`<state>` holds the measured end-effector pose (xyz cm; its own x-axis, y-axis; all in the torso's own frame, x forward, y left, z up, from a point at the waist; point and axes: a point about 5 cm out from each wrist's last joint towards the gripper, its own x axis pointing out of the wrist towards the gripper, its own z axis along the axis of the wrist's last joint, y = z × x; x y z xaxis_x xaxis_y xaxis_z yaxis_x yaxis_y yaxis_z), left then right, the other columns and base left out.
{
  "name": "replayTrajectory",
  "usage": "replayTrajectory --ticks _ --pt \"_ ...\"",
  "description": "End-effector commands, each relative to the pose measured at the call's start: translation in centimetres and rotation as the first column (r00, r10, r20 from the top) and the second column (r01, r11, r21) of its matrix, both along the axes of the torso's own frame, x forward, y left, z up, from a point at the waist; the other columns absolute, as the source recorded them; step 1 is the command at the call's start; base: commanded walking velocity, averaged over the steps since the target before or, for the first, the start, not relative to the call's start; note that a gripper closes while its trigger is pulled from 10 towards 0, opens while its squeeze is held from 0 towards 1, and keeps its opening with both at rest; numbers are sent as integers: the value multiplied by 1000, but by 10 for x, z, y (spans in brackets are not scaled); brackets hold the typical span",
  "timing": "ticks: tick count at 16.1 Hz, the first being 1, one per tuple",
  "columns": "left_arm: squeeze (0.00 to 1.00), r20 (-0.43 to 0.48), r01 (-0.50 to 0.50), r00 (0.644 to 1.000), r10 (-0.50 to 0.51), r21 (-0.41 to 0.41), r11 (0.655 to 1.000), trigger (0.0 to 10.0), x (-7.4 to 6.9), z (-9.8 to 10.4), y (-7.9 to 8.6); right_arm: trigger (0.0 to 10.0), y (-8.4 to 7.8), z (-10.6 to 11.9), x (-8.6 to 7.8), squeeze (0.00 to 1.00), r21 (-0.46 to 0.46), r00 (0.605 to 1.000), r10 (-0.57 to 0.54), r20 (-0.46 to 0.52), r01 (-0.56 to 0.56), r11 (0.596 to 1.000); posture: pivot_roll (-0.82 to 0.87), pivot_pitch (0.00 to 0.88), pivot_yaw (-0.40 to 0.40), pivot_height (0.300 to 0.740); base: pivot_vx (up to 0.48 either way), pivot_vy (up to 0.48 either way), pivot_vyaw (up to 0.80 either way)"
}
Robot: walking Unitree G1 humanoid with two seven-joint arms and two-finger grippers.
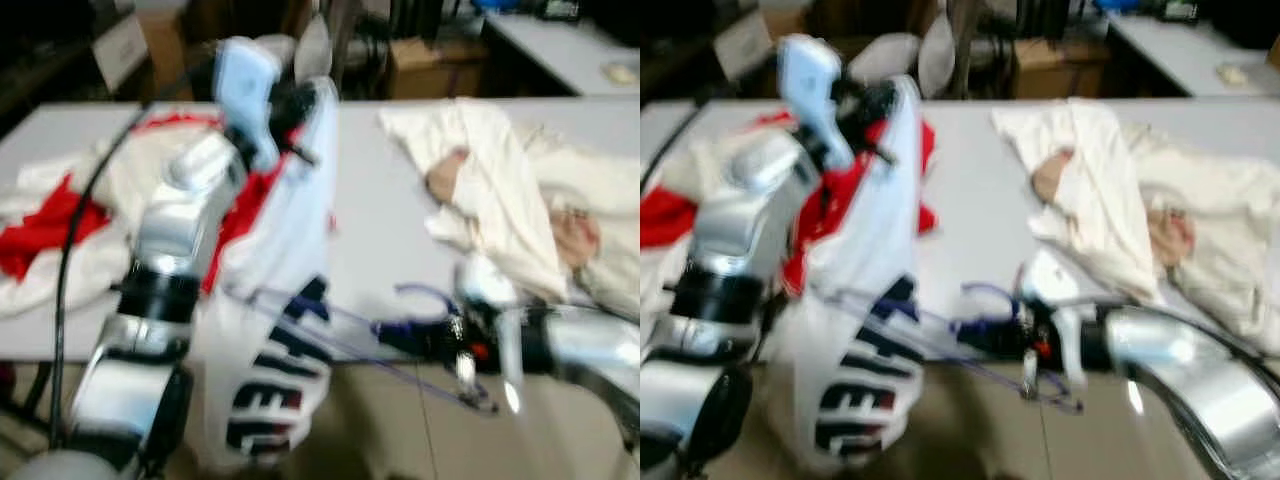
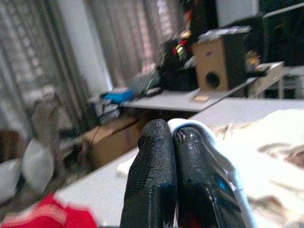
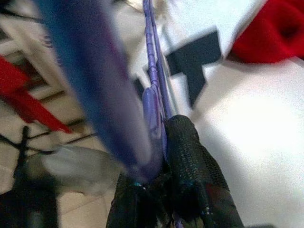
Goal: Hang hanger
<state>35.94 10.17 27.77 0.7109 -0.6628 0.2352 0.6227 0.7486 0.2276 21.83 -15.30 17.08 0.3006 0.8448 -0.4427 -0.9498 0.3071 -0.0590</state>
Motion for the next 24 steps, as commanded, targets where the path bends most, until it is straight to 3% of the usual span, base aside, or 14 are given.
replayTrajectory --ticks 1,2,4,7,8,10,11,12,14,17,19,20,22,24 --pt "0 74 14 997 -13 -23 1000 10000 -5 26 9 10000 6 3 11 0 -29 998 6 67 -4 1000 -29 0 32 740 386 0 0" --pt "0 92 39 995 -36 -35 999 10000 -9 34 10 10000 7 6 21 0 -36 994 -24 108 28 999 -29 0 32 740 386 0 0" --pt "0 163 134 979 -122 -66 989 10000 -25 68 15 10000 1 44 79 0 8 928 -207 310 216 976 -10 0 19 740 193 0 0" --pt "0 207 157 968 -144 -46 987 10000 -32 77 23 10000 -1 99 119 0 59 831 -241 501 245 968 -4 0 6 740 0 0 0" --pt "0 241 145 963 -121 -84 986 10000 -34 85 30 10000 -1 127 135 0 92 752 -277 599 278 956 -4 0 6 740 0 0 0" --pt "0 321 137 944 -75 -175 975 10000 -40 106 40 10000 -8 192 156 0 323 533 -477 699 360 875 4 0 -13 740 0 0 0" --pt "0 336 142 939 -68 -200 969 10000 -42 110 42 10000 -9 205 156 0 377 478 -513 713 356 855 5 0 -15 740 0 0 0" --pt "0 354 125 935 -29 -252 960 10000 -42 111 51 10000 -8 222 154 0 444 472 -527 707 283 850 8 0 -20 740 0 0 0" --pt "0 311 61 950 18 -240 969 10000 -39 93 52 10000 3 178 158 0 270 615 -345 709 215 939 4 0 -20 740 0 0 0" --pt "0 127 -123 980 154 -223 967 10000 -15 45 46 10000 3 80 157 0 107 795 -237 558 214 971 -2 0 -8 740 0 0 0" --pt "0 -47 -234 972 230 -120 965 10000 -2 -14 36 10000 1 34 139 0 86 862 -219 457 202 976 -14 0 8 740 0 0 0" --pt "0 -78 -247 968 240 -94 964 10000 -1 -27 35 10000 1 27 135 0 85 873 -215 438 199 976 -14 0 8 740 0 0 0" --pt "0 -240 -285 919 313 144 948 10000 -7 -109 32 10000 -3 -1 104 0 55 918 -168 359 158 986 -27 0 27 740 0 0 0" --pt "0 -304 -296 883 356 227 928 10000 -16 -146 38 10000 -9 -15 72 0 -9 955 -80 285 86 996 -37 0 41 740 0 0 0"
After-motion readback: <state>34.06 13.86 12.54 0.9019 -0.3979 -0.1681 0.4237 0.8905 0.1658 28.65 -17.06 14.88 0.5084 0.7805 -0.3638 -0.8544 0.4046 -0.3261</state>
